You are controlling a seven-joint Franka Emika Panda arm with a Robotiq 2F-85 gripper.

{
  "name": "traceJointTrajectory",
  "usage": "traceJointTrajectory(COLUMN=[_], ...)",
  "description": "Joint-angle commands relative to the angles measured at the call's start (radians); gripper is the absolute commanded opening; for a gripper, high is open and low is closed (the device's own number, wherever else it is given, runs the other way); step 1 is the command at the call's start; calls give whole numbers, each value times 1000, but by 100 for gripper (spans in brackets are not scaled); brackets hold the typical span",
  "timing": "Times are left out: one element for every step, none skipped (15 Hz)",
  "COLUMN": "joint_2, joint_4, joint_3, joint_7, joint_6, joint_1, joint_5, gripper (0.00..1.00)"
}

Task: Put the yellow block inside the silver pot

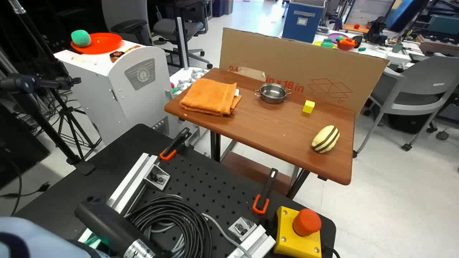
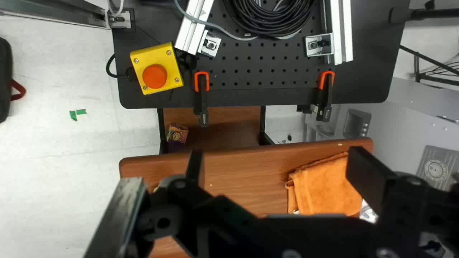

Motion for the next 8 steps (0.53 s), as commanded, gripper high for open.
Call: traceJointTrajectory(joint_2=[2, 2, 2, 2, 2, 2, 29, 98], joint_4=[1, 1, 1, 1, 1, 1, 7, 23], joint_3=[5, 5, 5, 5, 5, 5, 16, 39], joint_7=[-4, -4, -4, -4, -4, -4, 14, 53], joint_6=[-1, -1, -1, -1, -1, -1, -2, 11], joint_1=[-6, -6, -6, -6, -6, -6, -3, 6], joint_5=[4, 4, 4, 4, 4, 4, 3, 2], gripper=[100, 100, 100, 100, 100, 100, 100, 100])
